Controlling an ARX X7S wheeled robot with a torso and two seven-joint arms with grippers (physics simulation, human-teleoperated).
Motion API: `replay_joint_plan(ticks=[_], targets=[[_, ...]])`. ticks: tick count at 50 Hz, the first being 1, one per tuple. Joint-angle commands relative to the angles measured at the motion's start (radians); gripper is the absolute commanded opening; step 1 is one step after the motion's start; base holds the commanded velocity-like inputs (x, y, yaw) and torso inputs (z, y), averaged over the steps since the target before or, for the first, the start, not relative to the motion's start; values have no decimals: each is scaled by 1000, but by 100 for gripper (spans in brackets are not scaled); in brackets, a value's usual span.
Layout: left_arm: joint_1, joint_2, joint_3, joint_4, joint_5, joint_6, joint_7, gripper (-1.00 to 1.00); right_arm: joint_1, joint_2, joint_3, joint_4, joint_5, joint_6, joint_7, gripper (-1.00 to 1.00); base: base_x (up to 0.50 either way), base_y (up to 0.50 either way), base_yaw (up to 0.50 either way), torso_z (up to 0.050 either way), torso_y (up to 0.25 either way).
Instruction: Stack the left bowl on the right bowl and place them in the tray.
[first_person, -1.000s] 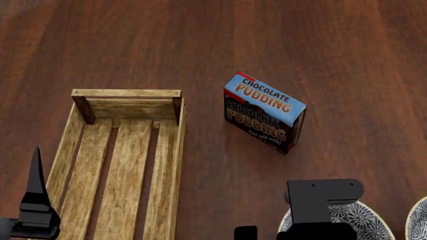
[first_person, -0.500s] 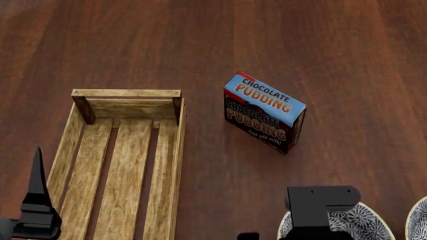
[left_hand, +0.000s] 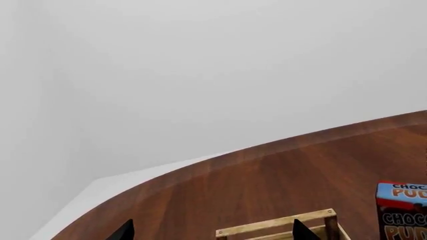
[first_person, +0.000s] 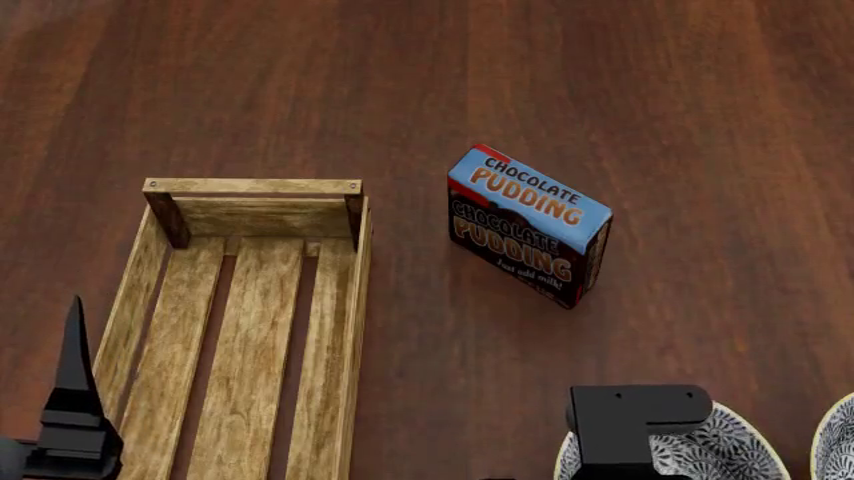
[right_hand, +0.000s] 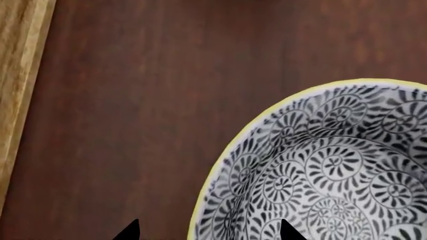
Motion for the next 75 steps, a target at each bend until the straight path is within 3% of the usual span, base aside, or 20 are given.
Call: replay_joint_plan(ticks=[1,38,39,56,75], targets=[[-1,-2,4,0,-1,2,-2,100,-1,0,-15,20,-11,-12,-13,100,0,0,0,0,0],[-1,-8,14,-12,-2,15,-8,100,10,-16,-77,131,-59,-55,-74,100,0,0,0,0,0],[-1,-8,15,-12,-2,15,-8,100,9,-16,-78,130,-59,-56,-74,-100,0,0,0,0,0],[-2,-12,13,-15,-11,17,-8,100,27,5,-56,-34,29,43,8,-100,1,0,0,0,-1],[3,-16,5,4,-19,5,-19,100,82,16,63,-327,246,174,269,-100,0,0,1,0,0]])
